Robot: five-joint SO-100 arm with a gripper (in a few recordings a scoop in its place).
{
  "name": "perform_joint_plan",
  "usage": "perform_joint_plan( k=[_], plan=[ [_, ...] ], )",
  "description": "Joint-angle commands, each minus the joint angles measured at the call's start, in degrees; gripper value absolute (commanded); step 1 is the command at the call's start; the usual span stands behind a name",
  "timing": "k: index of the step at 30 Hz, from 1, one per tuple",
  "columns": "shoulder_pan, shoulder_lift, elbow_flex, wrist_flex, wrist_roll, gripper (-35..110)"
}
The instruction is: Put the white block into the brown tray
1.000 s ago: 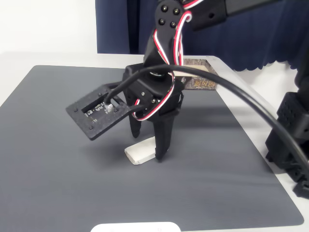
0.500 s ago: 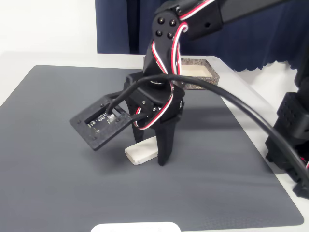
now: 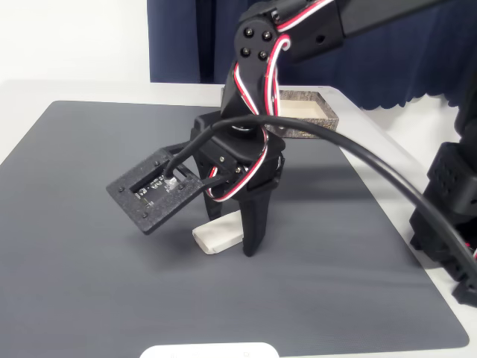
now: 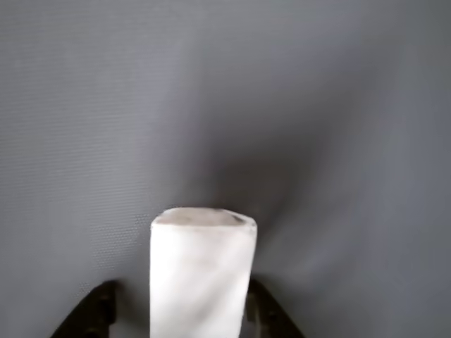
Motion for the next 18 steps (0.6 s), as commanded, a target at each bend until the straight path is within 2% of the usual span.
perform_joint_plan(
  k=[1, 7, 18],
  plan=[
    [0.0, 0.1, -1.2, -0.7, 0.4, 38],
    [-0.1, 0.1, -1.2, -0.2, 0.4, 28],
    [-0.3, 0.2, -1.2, -0.2, 0.8, 24]
  ],
)
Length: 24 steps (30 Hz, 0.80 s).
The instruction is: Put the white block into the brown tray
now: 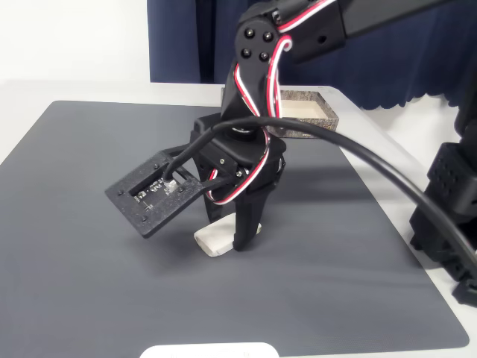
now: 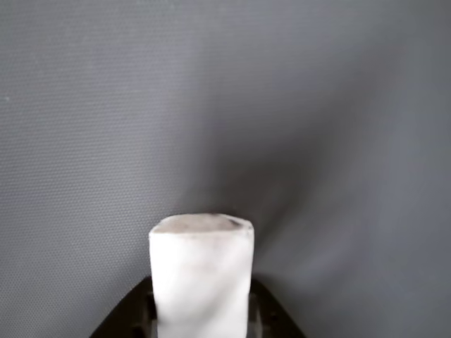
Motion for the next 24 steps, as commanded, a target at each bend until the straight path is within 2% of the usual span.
perform_joint_plan(
  k=[1, 15, 24],
  plan=[
    [0.2, 0.3, -1.2, -0.3, 0.4, 24],
    [0.0, 1.1, -1.3, 0.7, 2.0, 16],
    [-0.3, 7.3, -1.1, 0.7, 6.9, 13]
  ],
)
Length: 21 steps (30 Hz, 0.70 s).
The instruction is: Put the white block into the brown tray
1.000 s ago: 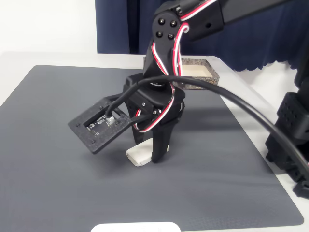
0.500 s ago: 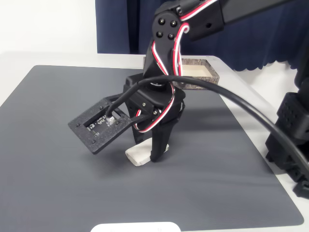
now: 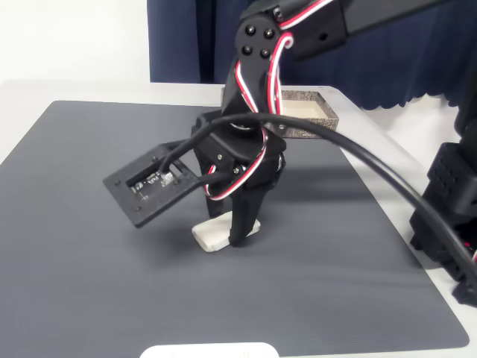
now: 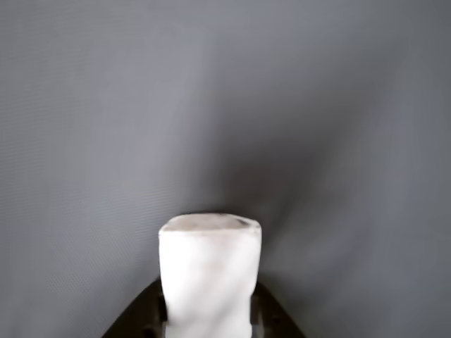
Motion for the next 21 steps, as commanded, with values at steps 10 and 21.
perform_joint_plan(
  k=[10, 21],
  plan=[
    [1.2, 12.5, 0.1, -0.4, 3.6, 10],
    [3.2, 15.8, -0.4, -1.0, 5.0, 10]
  ],
)
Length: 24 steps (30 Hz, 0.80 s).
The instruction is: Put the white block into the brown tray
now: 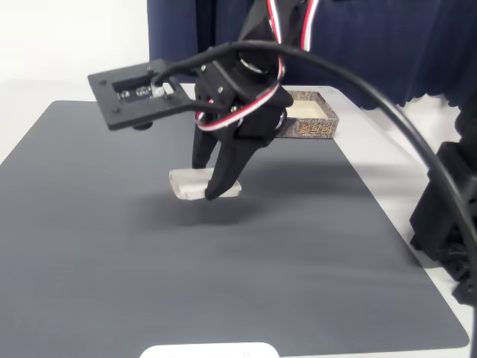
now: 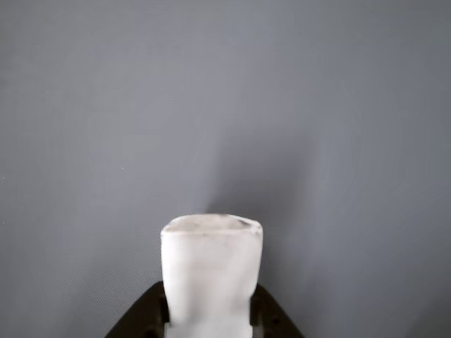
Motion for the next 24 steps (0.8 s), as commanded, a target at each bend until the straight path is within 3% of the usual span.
perform_joint_plan(
  k=[1, 10, 24],
  plan=[
    [0.7, 3.3, -0.8, -0.7, 0.6, 9],
    [2.4, 5.3, -0.9, -0.6, 2.2, 7],
    [17.0, 9.1, -5.9, 0.3, -1.9, 7]
  ],
)
